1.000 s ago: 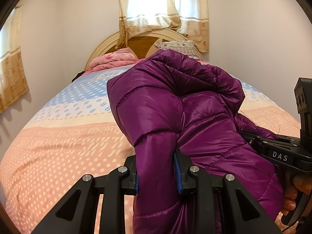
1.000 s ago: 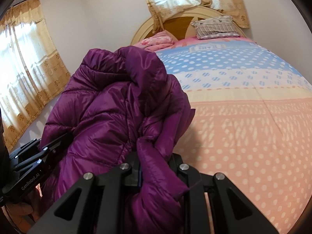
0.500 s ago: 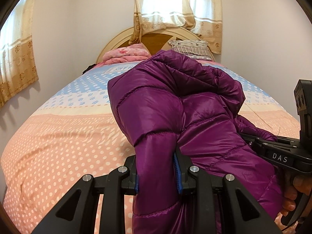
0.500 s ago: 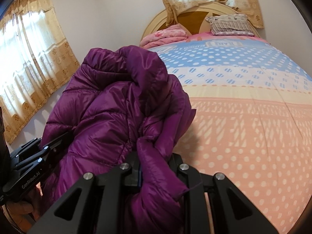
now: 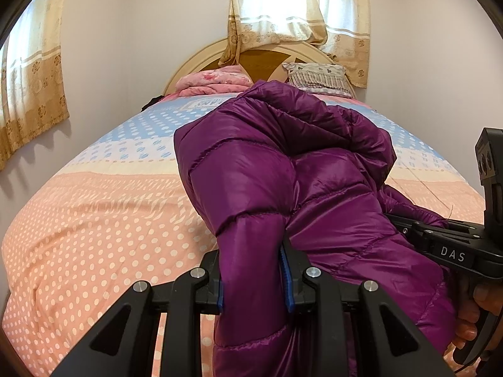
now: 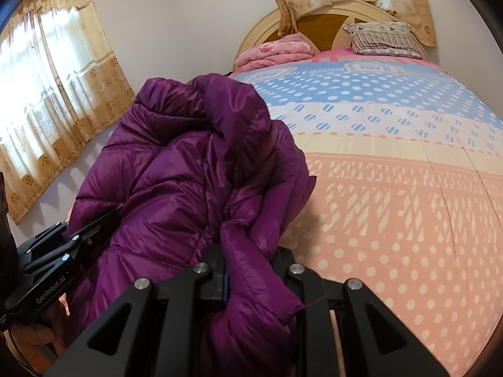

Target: Fold large clothes

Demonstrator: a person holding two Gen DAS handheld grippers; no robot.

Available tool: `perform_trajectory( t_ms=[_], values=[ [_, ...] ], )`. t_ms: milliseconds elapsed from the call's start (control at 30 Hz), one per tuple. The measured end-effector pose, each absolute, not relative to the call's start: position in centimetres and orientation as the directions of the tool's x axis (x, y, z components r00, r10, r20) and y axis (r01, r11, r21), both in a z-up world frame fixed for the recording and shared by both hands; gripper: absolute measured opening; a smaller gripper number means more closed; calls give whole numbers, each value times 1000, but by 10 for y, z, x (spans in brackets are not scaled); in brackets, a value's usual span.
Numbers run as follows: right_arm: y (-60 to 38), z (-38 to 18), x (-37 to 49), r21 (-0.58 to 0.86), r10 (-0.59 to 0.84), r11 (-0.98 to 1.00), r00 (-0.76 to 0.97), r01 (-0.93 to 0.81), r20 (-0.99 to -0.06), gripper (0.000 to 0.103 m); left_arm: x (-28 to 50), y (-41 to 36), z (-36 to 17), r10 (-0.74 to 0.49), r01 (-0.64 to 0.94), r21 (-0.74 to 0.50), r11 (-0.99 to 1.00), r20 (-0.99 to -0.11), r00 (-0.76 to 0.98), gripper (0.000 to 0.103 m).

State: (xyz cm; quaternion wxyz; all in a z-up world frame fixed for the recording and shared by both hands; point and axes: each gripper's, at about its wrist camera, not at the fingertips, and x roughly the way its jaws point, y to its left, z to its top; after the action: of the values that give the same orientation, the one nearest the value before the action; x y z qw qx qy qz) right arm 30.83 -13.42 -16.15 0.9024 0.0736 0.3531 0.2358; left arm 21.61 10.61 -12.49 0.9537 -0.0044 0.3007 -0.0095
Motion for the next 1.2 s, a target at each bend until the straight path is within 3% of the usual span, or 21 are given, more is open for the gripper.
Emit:
perform_trajectory(
  t_ms=[300, 400, 700, 767, 1200],
  values=[
    [-137, -173, 318, 303, 476, 879, 619, -369, -625, 20, 222, 106, -140, -10, -3, -20, 1000, -592, 806, 28],
    [-136, -176, 321, 299, 469, 882, 615, -364, -634, 20, 227, 108, -146, -5, -12, -23, 1000, -601, 799, 33],
    [-135, -185, 324, 294, 454, 890, 602, -350, -657, 23, 232, 116, -164, 32, -46, -6, 999, -621, 783, 63],
    [-134, -186, 324, 288, 449, 891, 601, -350, -661, 24, 232, 118, -166, 71, -77, 16, 997, -616, 785, 78],
    [-125, -181, 317, 248, 403, 913, 623, -324, -670, 36, 225, 120, -160, 136, -134, 50, 990, -610, 781, 81]
  ],
)
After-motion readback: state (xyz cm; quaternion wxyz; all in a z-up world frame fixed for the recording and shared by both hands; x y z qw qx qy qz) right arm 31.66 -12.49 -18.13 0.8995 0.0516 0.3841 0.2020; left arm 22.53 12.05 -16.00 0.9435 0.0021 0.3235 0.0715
